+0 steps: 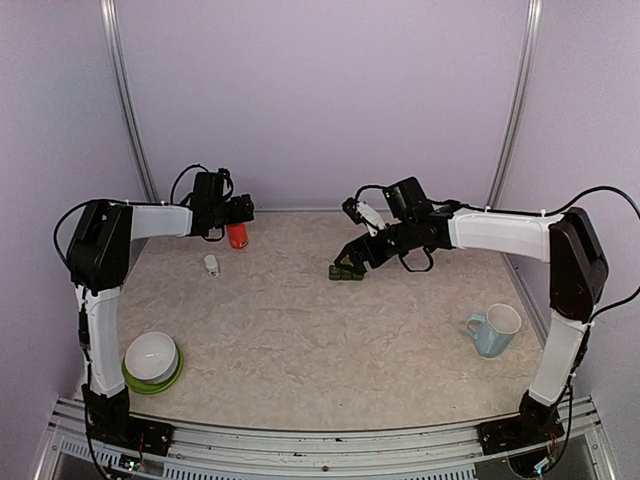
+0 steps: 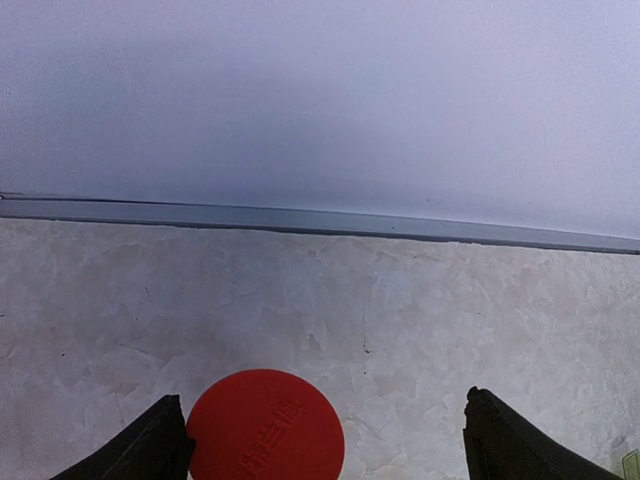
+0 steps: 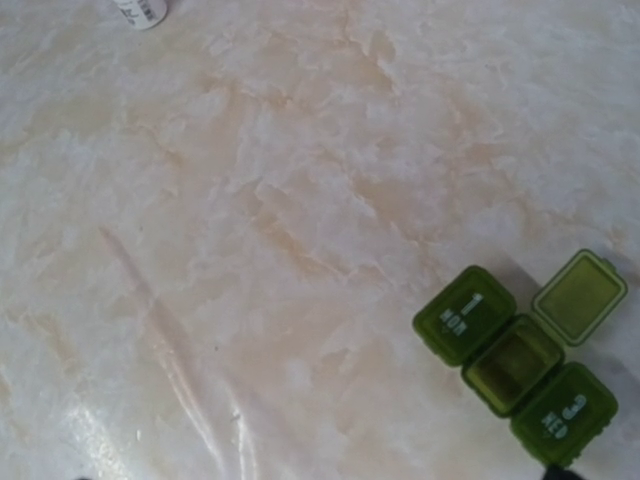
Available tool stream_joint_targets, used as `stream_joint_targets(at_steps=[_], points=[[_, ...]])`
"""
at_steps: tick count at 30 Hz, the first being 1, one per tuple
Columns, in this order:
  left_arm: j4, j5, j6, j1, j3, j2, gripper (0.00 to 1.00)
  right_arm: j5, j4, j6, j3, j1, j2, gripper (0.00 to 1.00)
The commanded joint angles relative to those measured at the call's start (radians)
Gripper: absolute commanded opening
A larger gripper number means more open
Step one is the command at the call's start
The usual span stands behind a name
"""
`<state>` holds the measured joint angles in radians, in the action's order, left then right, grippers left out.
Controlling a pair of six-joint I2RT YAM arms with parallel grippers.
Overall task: Sort the pills into containers
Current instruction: Pick up the pill bottle from the center of the board.
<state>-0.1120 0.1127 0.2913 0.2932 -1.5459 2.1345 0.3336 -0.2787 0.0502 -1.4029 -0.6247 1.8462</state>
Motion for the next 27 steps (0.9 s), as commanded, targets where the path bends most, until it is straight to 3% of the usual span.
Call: stream_joint_targets(at_steps=[1,9,27], points=[[0.030,0.036,-0.019,0.000,0.020,-0.021,0.93,0.001,0.019,-0.006,0.007,0.010,0.014,0.96],[0.047,0.094,-0.035,0.001,0.009,-0.012,0.94,-0.001,0.024,-0.006,0.008,0.010,0.030,0.96],[-0.178,-0.009,-0.068,0.004,0.112,-0.076,0.96,-0.006,0.022,-0.013,0.006,0.010,0.047,0.97]])
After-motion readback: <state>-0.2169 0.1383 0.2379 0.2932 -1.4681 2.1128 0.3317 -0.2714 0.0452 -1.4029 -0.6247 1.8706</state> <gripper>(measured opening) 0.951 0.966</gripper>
